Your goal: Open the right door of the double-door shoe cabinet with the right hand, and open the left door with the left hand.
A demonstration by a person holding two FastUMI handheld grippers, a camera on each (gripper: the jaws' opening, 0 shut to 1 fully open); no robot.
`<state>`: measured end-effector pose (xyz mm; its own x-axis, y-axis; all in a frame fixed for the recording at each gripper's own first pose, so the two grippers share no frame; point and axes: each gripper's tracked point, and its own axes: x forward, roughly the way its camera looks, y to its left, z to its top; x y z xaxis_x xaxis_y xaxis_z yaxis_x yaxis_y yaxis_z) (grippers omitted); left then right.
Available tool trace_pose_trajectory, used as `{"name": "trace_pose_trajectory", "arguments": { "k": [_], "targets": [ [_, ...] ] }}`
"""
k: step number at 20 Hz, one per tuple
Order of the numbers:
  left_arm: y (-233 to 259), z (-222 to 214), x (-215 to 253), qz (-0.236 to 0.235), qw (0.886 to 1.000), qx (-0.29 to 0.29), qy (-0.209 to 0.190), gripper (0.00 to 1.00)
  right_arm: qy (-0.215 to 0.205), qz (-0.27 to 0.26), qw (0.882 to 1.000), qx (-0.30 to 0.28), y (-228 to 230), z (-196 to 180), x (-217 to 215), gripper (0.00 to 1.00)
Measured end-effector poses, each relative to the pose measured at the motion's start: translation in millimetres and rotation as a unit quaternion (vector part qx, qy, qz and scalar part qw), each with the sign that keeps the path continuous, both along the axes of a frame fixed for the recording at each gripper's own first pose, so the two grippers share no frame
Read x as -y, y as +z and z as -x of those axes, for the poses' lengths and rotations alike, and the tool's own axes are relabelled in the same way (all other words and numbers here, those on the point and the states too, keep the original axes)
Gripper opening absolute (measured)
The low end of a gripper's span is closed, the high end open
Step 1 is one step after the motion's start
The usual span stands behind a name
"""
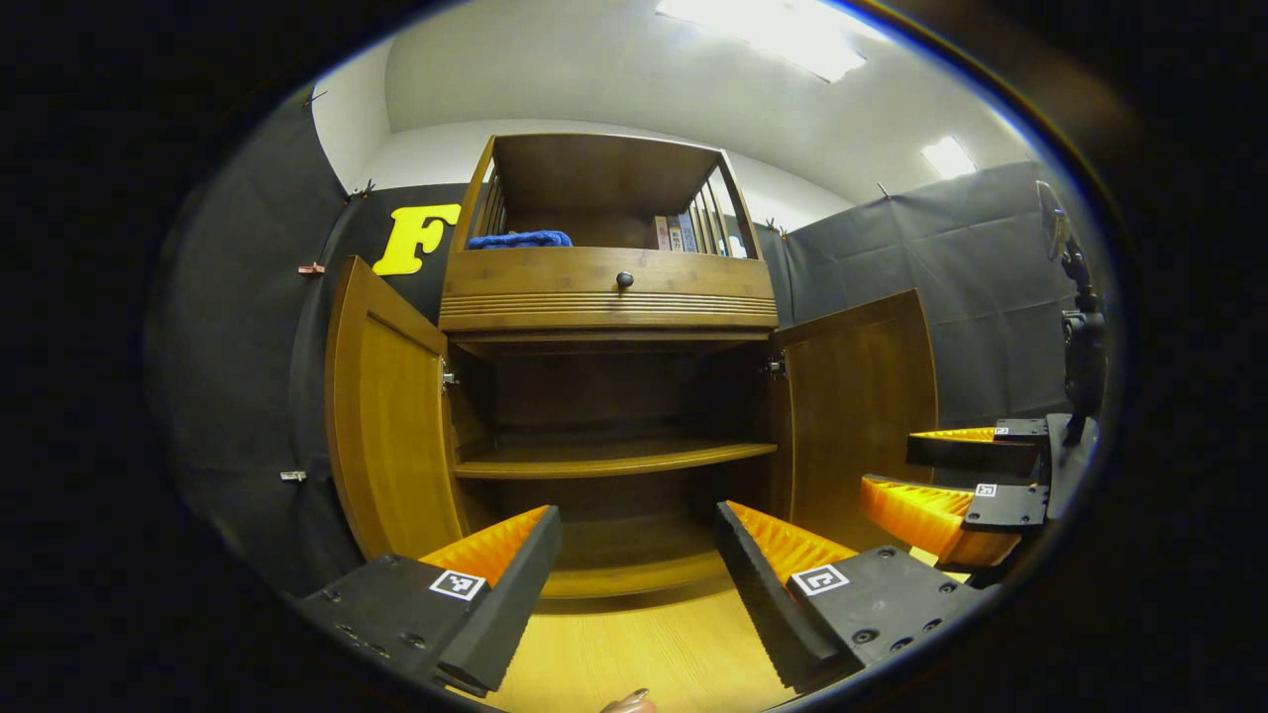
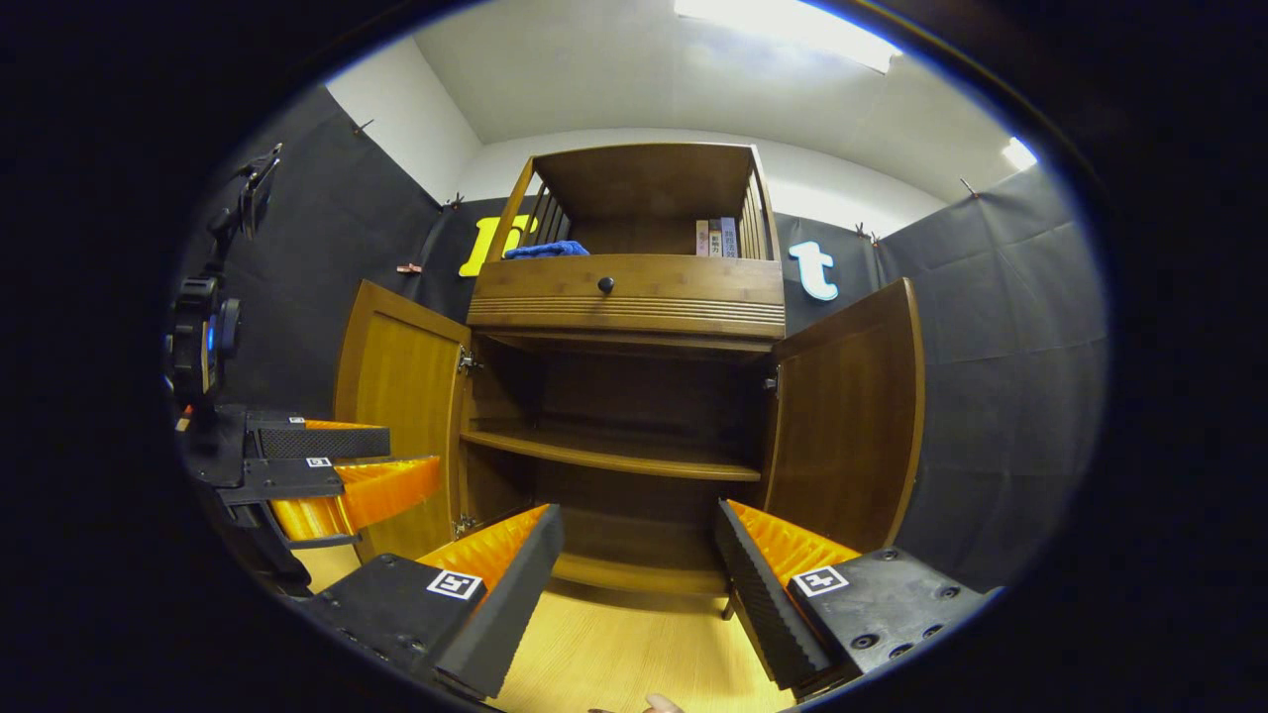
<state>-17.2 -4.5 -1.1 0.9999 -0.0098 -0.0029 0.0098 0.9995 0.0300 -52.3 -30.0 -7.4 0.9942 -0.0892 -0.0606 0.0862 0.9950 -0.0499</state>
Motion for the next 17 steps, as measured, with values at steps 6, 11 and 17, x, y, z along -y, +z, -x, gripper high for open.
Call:
{"name": "trace_pose_trajectory", "arguments": {
  "k": [6, 11, 17],
  "targets": [
    [-0.3, 1.0, -3.5, 0.0, 1.0, 0.001, 0.003, 0.96, 0.005, -0.007, 1.0, 0.006, 5.2, 0.7, -2.6, 0.97],
    [1.9, 3.5, -6.5, 0.002, 1.0, 0.003, 0.004, 0.96, 0.007, -0.009, 1.0, 0.003, 4.3, 0.1, -4.2, 0.95],
    [1.9, 4.0, -7.7, 0.0, 1.0, 0.003, 0.003, 0.96, 0.01, -0.009, 1.0, 0.001, 2.4, -0.2, -7.7, 0.95]
  ]
}}
